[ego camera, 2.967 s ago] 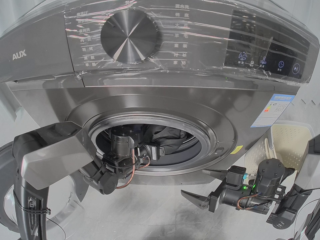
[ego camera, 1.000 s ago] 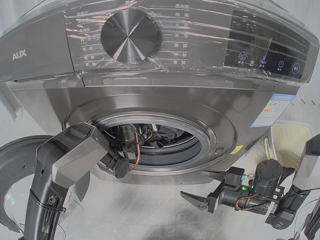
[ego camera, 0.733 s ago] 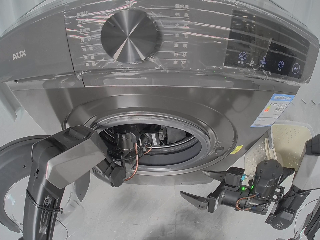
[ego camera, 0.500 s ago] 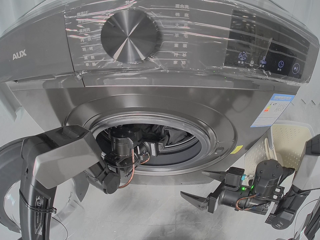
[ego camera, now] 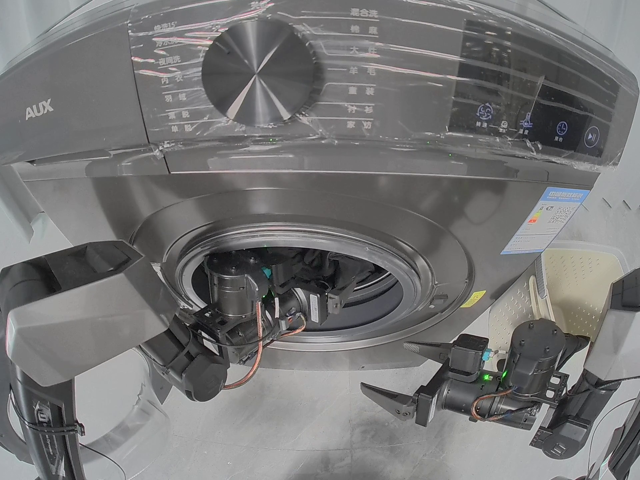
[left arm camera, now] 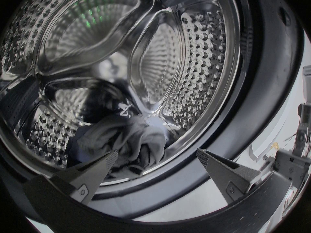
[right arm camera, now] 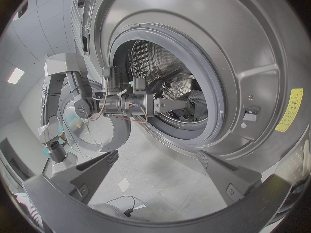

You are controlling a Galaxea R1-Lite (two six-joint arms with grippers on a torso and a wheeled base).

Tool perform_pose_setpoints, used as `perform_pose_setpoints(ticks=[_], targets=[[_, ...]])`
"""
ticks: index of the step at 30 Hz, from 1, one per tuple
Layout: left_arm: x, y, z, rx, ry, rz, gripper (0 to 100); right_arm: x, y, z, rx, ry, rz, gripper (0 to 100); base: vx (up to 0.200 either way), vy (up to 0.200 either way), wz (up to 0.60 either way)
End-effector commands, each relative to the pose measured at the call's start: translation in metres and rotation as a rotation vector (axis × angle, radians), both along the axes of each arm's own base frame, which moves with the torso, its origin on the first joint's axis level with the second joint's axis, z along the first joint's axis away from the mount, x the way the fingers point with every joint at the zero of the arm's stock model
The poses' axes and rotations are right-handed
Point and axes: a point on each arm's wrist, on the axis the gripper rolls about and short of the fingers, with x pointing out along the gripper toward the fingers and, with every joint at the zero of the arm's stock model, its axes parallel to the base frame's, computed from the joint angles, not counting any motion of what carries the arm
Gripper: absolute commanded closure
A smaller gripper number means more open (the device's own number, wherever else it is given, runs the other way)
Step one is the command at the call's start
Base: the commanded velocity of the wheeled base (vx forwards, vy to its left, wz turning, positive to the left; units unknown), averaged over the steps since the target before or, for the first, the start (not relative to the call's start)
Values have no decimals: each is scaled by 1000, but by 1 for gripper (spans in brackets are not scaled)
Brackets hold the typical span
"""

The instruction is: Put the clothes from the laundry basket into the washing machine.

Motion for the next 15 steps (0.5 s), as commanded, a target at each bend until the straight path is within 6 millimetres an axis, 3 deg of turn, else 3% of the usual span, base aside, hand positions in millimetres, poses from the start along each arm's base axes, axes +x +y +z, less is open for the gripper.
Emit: perform_pose_setpoints(ticks=[1,7,15], targets=[[13,-13,1,-33,-40,-3,0,0,0,0,0,0,0,0,0,0,0],[37,-28,-29,-27,-33,11,0,0,0,0,0,0,-1,0,0,0,0],[59,-34,-51,-21,-34,45,0,0,0,0,1,-1,2,0,0,0,0]])
